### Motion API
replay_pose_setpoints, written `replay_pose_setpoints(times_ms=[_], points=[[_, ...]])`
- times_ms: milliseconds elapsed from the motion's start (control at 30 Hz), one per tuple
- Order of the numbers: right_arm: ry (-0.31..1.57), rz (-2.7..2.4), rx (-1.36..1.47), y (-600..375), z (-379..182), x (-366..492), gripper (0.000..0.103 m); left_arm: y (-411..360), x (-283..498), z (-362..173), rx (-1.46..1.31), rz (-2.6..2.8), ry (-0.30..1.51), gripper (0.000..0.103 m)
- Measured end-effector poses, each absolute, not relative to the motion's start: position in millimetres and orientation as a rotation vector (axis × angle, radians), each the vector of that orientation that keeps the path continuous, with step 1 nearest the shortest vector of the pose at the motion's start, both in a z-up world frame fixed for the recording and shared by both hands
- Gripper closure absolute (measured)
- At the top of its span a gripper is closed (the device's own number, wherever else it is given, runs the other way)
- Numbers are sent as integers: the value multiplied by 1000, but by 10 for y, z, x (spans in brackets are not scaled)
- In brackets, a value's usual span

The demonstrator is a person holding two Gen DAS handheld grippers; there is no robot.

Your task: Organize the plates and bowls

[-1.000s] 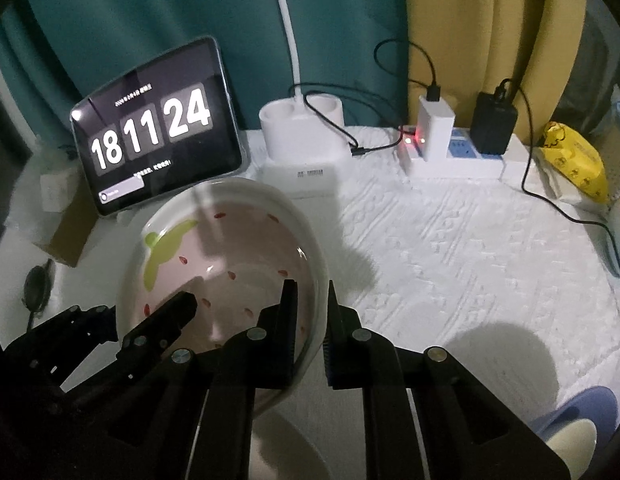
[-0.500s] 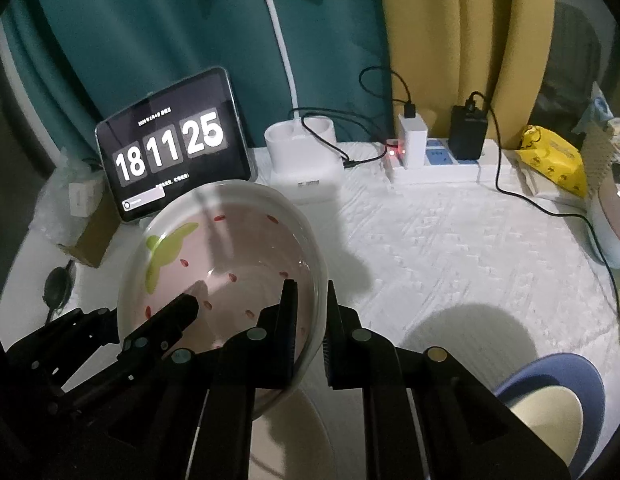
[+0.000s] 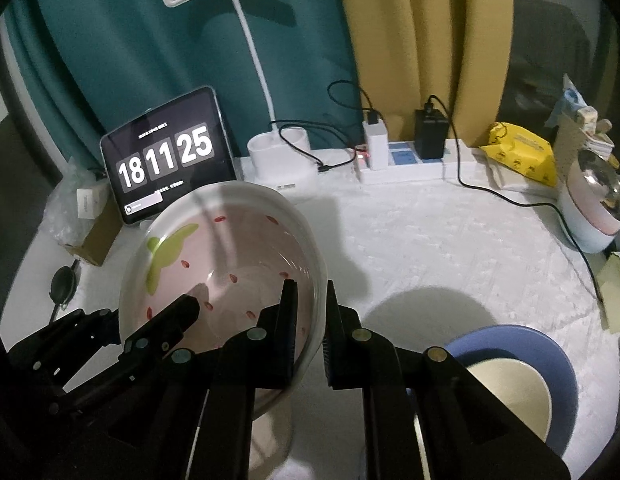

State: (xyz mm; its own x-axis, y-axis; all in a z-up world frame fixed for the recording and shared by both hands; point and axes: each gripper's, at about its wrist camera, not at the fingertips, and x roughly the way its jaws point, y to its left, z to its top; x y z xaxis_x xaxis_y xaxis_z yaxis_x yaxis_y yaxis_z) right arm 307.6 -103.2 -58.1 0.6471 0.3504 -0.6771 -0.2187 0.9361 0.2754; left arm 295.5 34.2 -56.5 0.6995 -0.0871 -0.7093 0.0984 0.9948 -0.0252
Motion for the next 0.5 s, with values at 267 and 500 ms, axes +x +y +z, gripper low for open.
replay_pose_setpoints(times_ms=[267, 500], points=[[798, 309, 188, -1264, -608, 2940, 91, 140, 2870, -536, 28, -130, 795, 79], [793, 294, 201, -1459, -619, 2842, 91, -58, 2779, -545, 38, -150, 795, 79]])
